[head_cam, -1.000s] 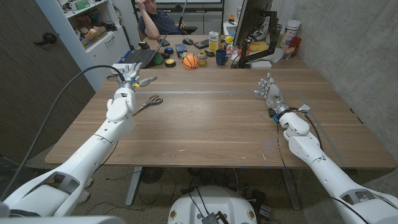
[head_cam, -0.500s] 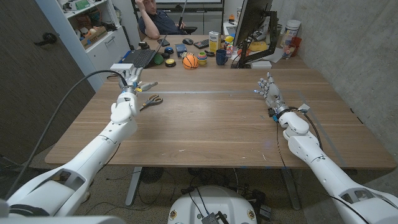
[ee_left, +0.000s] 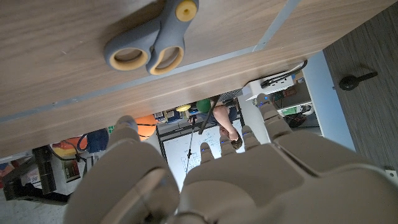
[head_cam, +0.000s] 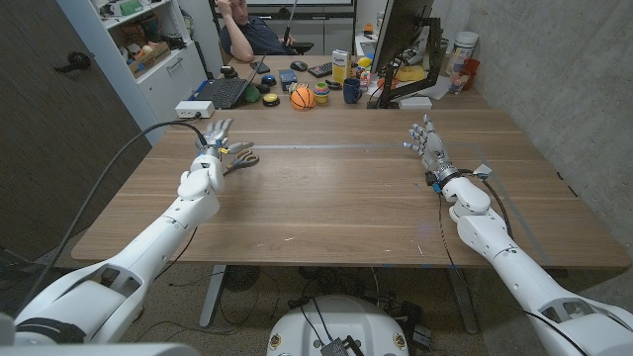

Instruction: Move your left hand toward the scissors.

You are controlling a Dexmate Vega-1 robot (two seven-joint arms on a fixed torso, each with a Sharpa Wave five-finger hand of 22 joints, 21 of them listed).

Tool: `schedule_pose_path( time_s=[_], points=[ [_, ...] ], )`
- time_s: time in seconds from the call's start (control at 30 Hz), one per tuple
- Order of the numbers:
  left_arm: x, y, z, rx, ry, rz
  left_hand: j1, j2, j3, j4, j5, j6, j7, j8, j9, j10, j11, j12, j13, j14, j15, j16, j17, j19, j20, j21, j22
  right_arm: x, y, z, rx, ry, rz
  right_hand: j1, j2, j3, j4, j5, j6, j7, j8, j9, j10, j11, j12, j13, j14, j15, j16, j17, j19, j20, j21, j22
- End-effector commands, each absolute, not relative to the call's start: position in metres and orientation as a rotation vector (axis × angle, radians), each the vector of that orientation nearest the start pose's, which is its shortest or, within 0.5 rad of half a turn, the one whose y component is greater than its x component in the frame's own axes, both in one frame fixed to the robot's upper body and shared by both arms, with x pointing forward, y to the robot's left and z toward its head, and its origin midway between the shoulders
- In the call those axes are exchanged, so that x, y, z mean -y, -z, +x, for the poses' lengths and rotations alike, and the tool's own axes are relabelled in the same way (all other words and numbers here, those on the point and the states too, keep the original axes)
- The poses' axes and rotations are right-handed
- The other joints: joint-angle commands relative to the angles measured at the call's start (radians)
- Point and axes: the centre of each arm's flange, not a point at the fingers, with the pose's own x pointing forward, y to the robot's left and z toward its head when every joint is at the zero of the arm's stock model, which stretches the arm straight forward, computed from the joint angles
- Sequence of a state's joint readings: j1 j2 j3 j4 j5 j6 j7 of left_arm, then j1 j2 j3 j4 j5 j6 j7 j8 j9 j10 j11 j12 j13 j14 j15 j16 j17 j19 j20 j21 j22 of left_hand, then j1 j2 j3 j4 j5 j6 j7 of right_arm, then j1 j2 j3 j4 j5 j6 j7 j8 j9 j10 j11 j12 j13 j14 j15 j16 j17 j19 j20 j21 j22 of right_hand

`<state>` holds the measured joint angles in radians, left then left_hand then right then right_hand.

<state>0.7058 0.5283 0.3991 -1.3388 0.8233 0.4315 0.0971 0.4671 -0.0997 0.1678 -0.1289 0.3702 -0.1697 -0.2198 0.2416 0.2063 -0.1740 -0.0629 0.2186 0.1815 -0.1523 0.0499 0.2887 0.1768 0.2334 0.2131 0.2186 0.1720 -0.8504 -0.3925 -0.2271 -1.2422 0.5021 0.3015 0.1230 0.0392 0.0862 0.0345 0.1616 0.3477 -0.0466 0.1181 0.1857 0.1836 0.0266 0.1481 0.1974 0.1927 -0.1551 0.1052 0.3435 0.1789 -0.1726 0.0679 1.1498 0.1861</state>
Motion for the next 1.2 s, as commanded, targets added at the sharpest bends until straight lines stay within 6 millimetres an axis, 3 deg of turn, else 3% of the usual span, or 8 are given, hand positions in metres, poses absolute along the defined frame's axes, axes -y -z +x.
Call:
schedule_pose_path(
  time_s=[0.03, 0.17, 0.23, 0.37, 0.47, 1.2],
  points=[
    [-0.356, -0.009, 0.679, 0.226, -0.508, 1.330, 0.046, 0.002, -0.009, -0.009, 0.013, -0.210, -0.003, 0.021, 0.004, -0.057, 0.001, 0.008, -0.002, 0.076, -0.012, 0.010, -0.001, 0.088, 0.001, -0.001, -0.002, 0.293, 0.024, 0.658, 0.632, -0.194, 0.018, -0.009, 0.018, -0.004, 0.002, 0.003, -0.005, 0.039, 0.003, 0.004, 0.002, 0.001, -0.002, 0.002, 0.004, 0.002, -0.002, 0.005, -0.153, -0.001, -0.002, 0.002],
    [-0.356, -0.008, 0.679, 0.225, -0.513, 1.329, 0.087, 0.003, -0.019, -0.014, 0.022, -0.129, -0.003, 0.039, 0.004, 0.043, -0.019, 0.012, -0.003, 0.143, -0.028, 0.008, -0.003, 0.159, 0.002, -0.009, -0.002, 0.292, 0.024, 0.659, 0.632, -0.196, 0.020, -0.009, 0.018, -0.005, 0.002, 0.003, -0.005, 0.039, 0.004, 0.004, 0.002, 0.002, -0.002, 0.002, 0.004, 0.002, -0.003, 0.004, -0.154, -0.001, -0.003, 0.001],
    [-0.357, -0.009, 0.679, 0.227, -0.512, 1.328, 0.117, 0.001, -0.026, -0.016, 0.029, -0.071, -0.003, 0.050, 0.002, 0.130, -0.049, 0.018, -0.003, 0.191, -0.047, 0.005, -0.004, 0.196, 0.003, -0.019, -0.003, 0.291, 0.024, 0.660, 0.634, -0.198, 0.015, -0.009, 0.018, -0.005, 0.002, 0.003, -0.005, 0.038, 0.004, 0.004, 0.002, 0.002, -0.002, 0.002, 0.005, 0.002, -0.003, 0.004, -0.154, -0.002, -0.003, 0.001],
    [-0.357, -0.010, 0.679, 0.223, -0.514, 1.330, 0.135, -0.002, -0.033, -0.015, 0.032, -0.030, -0.003, 0.055, 0.000, 0.185, -0.075, 0.018, -0.003, 0.218, -0.065, -0.002, -0.004, 0.217, 0.004, -0.025, -0.003, 0.290, 0.023, 0.661, 0.632, -0.199, 0.017, -0.010, 0.017, -0.007, 0.002, 0.003, -0.006, 0.039, 0.003, 0.004, 0.002, 0.002, -0.002, 0.002, 0.005, 0.002, -0.003, 0.004, -0.154, -0.002, -0.004, 0.001],
    [-0.357, -0.010, 0.679, 0.219, -0.516, 1.333, 0.142, -0.002, -0.035, -0.014, 0.034, -0.015, -0.003, 0.057, 0.000, 0.208, -0.075, 0.019, -0.003, 0.225, -0.070, -0.005, -0.004, 0.222, 0.004, -0.027, -0.003, 0.290, 0.023, 0.662, 0.632, -0.199, 0.017, -0.010, 0.017, -0.008, 0.002, 0.003, -0.008, 0.038, 0.003, 0.004, 0.002, 0.002, -0.002, 0.002, 0.006, 0.002, -0.004, 0.004, -0.155, -0.001, -0.005, 0.001],
    [-0.356, -0.014, 0.682, 0.223, -0.527, 1.342, 0.171, 0.003, -0.039, -0.013, 0.038, 0.026, -0.003, 0.057, -0.004, 0.179, -0.055, -0.016, -0.001, 0.235, -0.086, -0.022, -0.003, 0.234, 0.004, -0.033, -0.003, 0.287, 0.022, 0.670, 0.628, -0.210, 0.012, -0.012, 0.014, -0.014, 0.002, 0.002, -0.011, 0.039, 0.002, 0.004, 0.003, 0.003, -0.002, 0.002, 0.007, 0.002, -0.007, 0.004, -0.159, -0.001, -0.011, 0.001]
  ],
)
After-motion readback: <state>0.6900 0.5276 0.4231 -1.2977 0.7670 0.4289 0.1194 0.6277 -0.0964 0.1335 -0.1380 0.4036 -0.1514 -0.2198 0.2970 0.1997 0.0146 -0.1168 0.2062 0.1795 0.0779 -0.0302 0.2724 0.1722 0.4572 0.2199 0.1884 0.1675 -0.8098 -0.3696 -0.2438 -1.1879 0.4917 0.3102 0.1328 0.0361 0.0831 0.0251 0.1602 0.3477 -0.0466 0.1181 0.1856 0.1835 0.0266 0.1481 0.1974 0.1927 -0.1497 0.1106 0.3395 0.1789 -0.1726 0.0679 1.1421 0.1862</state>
